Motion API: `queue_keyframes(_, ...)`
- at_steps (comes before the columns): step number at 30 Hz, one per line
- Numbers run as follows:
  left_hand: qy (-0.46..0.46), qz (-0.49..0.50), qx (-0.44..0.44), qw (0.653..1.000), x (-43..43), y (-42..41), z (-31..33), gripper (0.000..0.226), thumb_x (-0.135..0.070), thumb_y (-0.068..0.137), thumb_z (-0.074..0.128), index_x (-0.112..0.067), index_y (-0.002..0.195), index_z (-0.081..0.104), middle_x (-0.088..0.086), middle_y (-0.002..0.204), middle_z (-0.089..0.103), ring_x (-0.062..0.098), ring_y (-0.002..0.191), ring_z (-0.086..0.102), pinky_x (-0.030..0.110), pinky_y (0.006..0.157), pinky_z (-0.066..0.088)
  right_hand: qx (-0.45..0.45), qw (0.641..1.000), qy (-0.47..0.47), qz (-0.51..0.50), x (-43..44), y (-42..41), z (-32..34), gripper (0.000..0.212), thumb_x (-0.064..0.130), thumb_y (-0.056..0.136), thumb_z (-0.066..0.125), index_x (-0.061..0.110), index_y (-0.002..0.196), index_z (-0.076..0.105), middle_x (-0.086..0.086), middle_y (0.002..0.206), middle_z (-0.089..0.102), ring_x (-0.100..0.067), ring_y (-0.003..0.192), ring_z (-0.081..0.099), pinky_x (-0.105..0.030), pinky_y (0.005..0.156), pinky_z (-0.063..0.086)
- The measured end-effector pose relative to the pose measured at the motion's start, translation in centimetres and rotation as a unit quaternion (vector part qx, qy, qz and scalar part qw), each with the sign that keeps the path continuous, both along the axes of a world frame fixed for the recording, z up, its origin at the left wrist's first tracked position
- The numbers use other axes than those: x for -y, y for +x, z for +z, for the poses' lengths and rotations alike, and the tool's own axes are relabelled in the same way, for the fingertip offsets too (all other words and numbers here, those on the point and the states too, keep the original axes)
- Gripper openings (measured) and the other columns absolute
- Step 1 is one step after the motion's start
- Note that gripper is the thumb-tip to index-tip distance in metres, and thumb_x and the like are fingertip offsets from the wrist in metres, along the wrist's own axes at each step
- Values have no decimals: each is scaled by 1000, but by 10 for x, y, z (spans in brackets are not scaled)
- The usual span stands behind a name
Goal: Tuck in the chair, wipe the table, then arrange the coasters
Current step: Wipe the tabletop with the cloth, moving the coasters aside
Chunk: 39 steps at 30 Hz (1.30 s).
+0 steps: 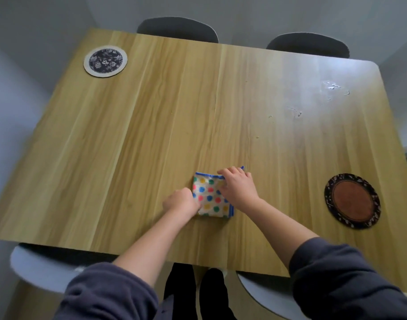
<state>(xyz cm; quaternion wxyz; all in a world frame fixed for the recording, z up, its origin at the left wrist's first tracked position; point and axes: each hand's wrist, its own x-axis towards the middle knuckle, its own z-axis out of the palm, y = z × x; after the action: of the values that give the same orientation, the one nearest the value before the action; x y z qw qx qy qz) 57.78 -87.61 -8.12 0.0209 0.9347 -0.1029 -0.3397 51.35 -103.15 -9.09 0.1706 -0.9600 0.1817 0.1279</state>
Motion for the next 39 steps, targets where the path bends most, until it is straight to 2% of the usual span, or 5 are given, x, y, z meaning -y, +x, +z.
queue_keyframes(8,-292,68,-6,954,-36,4,35,27,-16,74,65,-22,66,40,-8,62,49,18,61,47,24,50,30,-43,983,173,-35,-17,3,20,18,19,77,67,16,94,62,-1,96,61,-24,99,60,-35,83,48)
queue_keyframes(13,-493,212,-51,842,-116,39,70,27,-1,80,61,-28,86,59,-2,87,66,8,77,58,16,65,44,35,873,475,-108,-86,17,62,40,-6,84,66,10,118,53,-9,104,68,-15,92,65,-35,82,55)
queue_keyframes(20,-576,269,-119,763,-258,104,71,21,-16,94,57,-30,87,71,-11,86,72,5,80,66,19,67,50,36,819,558,-129,-227,93,83,18,3,93,60,15,104,67,4,97,72,-1,85,67,-14,73,51)
queue_keyframes(32,-325,154,167,918,-445,192,33,18,-34,98,40,-28,83,46,-7,64,51,19,61,49,30,53,32,127,811,486,-299,-453,173,48,18,18,93,65,16,102,49,-7,94,71,-16,79,73,-32,61,60)
queue_keyframes(39,-196,114,245,943,-455,204,2,27,-42,98,39,-19,109,48,3,87,61,27,72,58,28,50,26,97,963,163,-191,-464,178,21,43,32,96,57,25,135,42,3,127,53,-15,113,54,-30,85,47)
